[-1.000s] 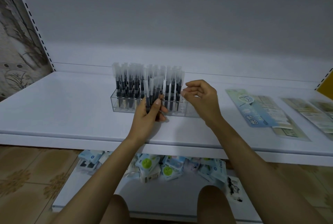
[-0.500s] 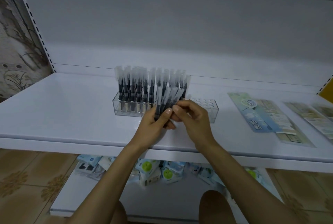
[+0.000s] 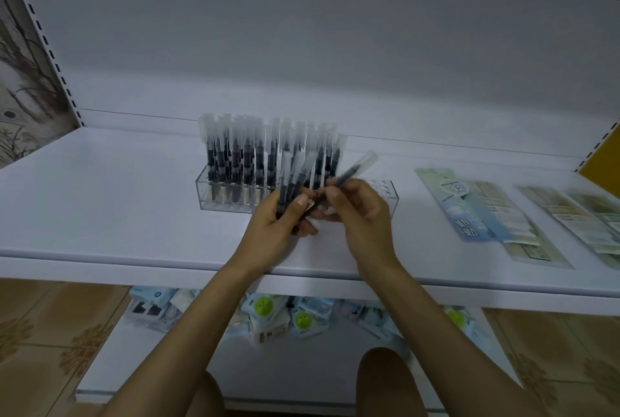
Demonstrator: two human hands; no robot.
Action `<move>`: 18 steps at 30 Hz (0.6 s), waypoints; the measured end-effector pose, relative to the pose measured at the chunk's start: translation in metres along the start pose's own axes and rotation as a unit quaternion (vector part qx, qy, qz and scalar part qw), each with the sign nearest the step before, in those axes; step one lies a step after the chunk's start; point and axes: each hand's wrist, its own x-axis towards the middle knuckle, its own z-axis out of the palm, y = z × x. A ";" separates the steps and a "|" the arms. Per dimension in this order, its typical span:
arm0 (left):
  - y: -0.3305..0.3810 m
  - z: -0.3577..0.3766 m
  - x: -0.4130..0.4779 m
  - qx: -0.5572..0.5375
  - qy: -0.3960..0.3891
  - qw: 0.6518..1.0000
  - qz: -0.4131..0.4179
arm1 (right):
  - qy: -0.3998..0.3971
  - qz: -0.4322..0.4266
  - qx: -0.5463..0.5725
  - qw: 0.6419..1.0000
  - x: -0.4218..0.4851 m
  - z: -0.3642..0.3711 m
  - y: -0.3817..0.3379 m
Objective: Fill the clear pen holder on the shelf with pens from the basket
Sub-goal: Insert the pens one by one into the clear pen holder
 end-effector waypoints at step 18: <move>-0.005 -0.002 0.002 0.032 0.052 0.998 -0.012 | 0.049 -0.034 -0.162 0.985 0.090 -0.023 0.006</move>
